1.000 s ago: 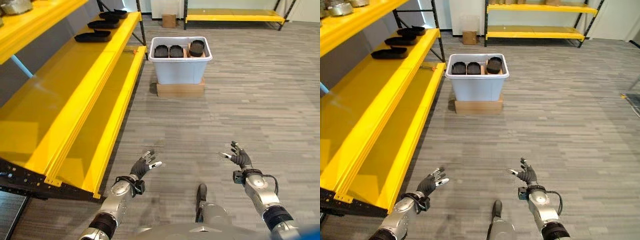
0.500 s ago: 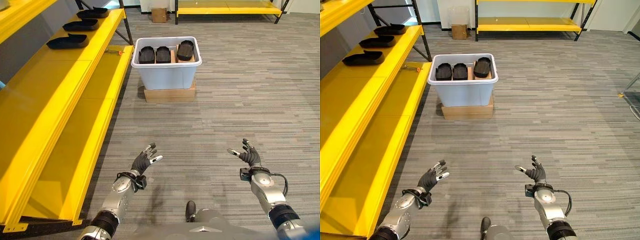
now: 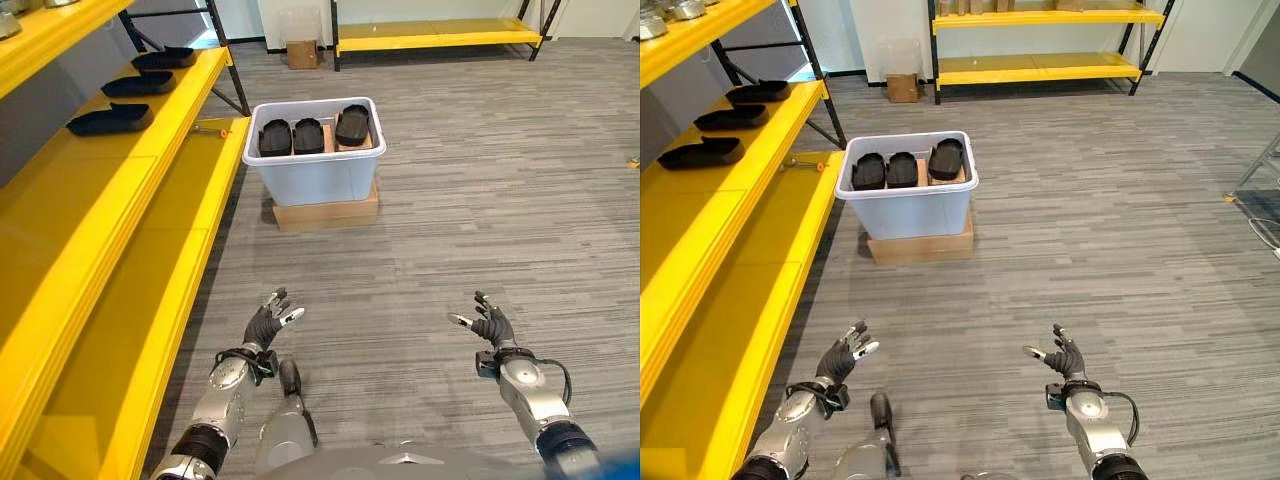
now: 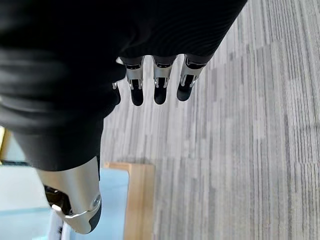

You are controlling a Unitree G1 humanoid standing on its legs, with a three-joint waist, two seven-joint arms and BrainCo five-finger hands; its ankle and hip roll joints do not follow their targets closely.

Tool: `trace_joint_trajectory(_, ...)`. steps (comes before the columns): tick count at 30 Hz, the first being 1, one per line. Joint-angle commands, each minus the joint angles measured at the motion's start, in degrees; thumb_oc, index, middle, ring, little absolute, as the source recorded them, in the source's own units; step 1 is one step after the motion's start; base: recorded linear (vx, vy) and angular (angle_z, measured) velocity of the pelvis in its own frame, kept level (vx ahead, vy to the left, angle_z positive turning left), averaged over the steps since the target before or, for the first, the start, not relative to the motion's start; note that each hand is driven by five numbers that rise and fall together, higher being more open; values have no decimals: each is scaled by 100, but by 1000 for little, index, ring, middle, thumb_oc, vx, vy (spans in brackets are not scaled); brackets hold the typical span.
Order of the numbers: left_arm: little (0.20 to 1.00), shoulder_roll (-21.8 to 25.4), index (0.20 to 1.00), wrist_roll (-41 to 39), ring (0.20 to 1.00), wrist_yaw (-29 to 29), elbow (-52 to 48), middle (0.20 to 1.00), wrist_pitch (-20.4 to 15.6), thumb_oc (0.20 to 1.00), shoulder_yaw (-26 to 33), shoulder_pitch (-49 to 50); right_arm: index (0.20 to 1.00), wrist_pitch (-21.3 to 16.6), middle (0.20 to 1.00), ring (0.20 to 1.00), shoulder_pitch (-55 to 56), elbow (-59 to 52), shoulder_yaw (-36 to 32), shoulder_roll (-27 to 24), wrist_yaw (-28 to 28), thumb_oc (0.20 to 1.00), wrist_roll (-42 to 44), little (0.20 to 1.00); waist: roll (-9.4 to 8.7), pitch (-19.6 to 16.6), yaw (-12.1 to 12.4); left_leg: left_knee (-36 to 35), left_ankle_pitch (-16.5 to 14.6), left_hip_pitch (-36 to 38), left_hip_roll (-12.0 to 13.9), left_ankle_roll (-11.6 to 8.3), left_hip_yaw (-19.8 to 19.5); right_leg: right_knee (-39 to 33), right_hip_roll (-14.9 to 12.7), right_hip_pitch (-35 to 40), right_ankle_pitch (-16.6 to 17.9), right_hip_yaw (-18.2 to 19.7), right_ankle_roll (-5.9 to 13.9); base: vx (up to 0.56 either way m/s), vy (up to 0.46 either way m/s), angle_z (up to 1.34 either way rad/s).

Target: Move parts from the plastic box to the shelf.

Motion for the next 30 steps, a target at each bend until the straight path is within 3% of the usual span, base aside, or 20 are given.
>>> trace_joint_trajectory(1,1000,12,1000,233,1000,244,-465,1000,-609,1000,225,142,1000,-324,1000,1000,-8,-333,-33,-188,138,1000,-135,1000,-22,40,284,281,433,421,121,-182,75,508,-437,-228,197,115,550,209,260,-38)
trace_joint_trajectory(4,1000,72,1000,50,1000,514,-524,1000,-605,1000,363,189,1000,-311,1000,1000,46,-383,-20,-156,263,1000,-168,1000,31,23,298,567,262,607,-7,-89,107,671,-588,-141,55,47,614,335,463,-54)
trace_joint_trajectory(5,1000,164,1000,324,1000,518,-509,1000,-607,1000,372,131,1000,-293,1000,1000,44,-442,-49,-42,192,1000,-20,1000,13,-32,334,675,21,807,-258,72,120,926,-702,-152,-15,-108,686,317,429,-19)
trace_joint_trajectory(8,1000,315,1000,720,1000,495,-489,1000,-634,1000,232,26,1000,-246,1000,1000,-113,-446,-34,98,36,1000,43,1000,-24,-107,429,596,-189,1023,-643,348,84,1557,-858,-366,246,-200,851,271,408,18)
trace_joint_trajectory(9,1000,326,1000,738,1000,496,-499,1000,-632,1000,220,23,1000,-302,1000,1000,-138,-441,-36,95,95,1000,46,1000,-15,-123,442,586,-199,1022,-661,369,81,1601,-852,-397,300,-200,862,171,335,18)
trace_joint_trajectory(10,1000,387,1000,666,1000,493,-575,1000,-618,1000,209,51,1000,-454,1000,1000,-176,-706,47,152,275,1000,-102,1000,-50,-136,493,520,-289,1106,-853,519,85,2114,-960,-540,546,-222,991,140,312,9)
trace_joint_trajectory(11,1000,419,1000,682,1000,463,-612,1000,-632,1000,227,53,1000,-418,1000,1000,-155,-983,118,200,271,1000,-195,1000,-60,-150,516,477,-336,1157,-950,609,134,2480,-1045,-633,722,-243,1057,229,523,-3)
trace_joint_trajectory(12,1000,464,1000,706,1000,373,-720,1000,-586,1000,260,48,1000,-271,1000,1000,-141,-1368,192,271,152,1000,-218,1000,-41,-174,572,396,-448,1280,-1084,768,230,3349,-1239,-851,1088,-396,1149,238,450,-26)
trace_joint_trajectory(14,1000,479,1000,676,1000,401,-820,1000,-546,1000,201,79,1000,-212,1000,1000,-218,-1425,251,290,-6,1000,-197,1000,-37,-152,606,279,-644,1559,-1219,865,255,4233,-1421,-1276,1176,-462,1288,210,326,-40)
trace_joint_trajectory(16,1000,443,1000,634,1000,441,-909,1000,-544,1000,116,38,1000,-233,1000,1000,-320,-1354,220,227,-306,1000,-47,1000,52,-50,465,166,-605,1783,-1122,796,199,3433,-812,-1825,945,-643,1057,166,29,-44)
trace_joint_trajectory(17,1000,437,1000,626,1000,393,-1004,1000,-477,1000,89,15,1000,-288,1000,1000,-319,-1368,150,209,-356,1000,-15,1000,39,27,402,162,-660,1886,-1115,740,119,2771,-784,-1939,984,-645,1021,254,-99,3)
trace_joint_trajectory(19,1000,443,1000,535,1000,137,-1166,1000,-421,1000,1,47,1000,-359,1000,1000,-292,-1416,90,195,-429,1000,-1,1000,-56,121,265,159,-934,2168,-1176,671,16,1248,-1073,-2253,1653,-555,1162,385,-171,71)
trace_joint_trajectory(20,1000,438,1000,583,1000,176,-1222,1000,-473,1000,-126,74,1000,-384,1000,1000,-277,-1404,13,215,-478,1000,-53,1000,-80,165,184,171,-1135,2333,-1184,655,-99,595,-1310,-2495,1985,-319,1288,503,-215,73)
trace_joint_trajectory(22,1000,434,1000,740,1000,144,-1194,1000,-570,1000,-393,141,1000,-350,1000,1000,-206,-1338,-149,301,-652,1000,-120,1000,-30,251,159,234,-1347,2671,-999,547,-44,-151,-1619,-2514,2182,-448,1408,652,-295,19)
trace_joint_trajectory(24,1000,427,1000,800,1000,96,-1210,1000,-558,1000,-430,170,1000,-308,1000,1000,-180,-1315,-177,313,-711,1000,-96,1000,-46,255,154,276,-1411,2752,-977,527,-18,-155,-1666,-2451,2234,-463,1426,465,-205,6)
trace_joint_trajectory(27,1000,388,1000,837,1000,-19,-1194,1000,-471,1000,-580,180,1000,-264,1000,1000,-64,-1179,-253,210,-847,1000,-192,1000,-131,94,-8,516,-1605,2887,-940,433,-94,-228,-1529,-2113,2221,-149,1418,682,-282,29)
trace_joint_trajectory(30,1000,358,1000,716,1000,23,-1149,1000,-460,1000,-625,273,1000,-106,1000,1000,-63,-1095,-221,115,-1111,1000,-298,1000,-164,-24,-126,670,-1690,3034,-805,347,78,271,-1366,-2081,2006,-170,1315,498,-224,44)
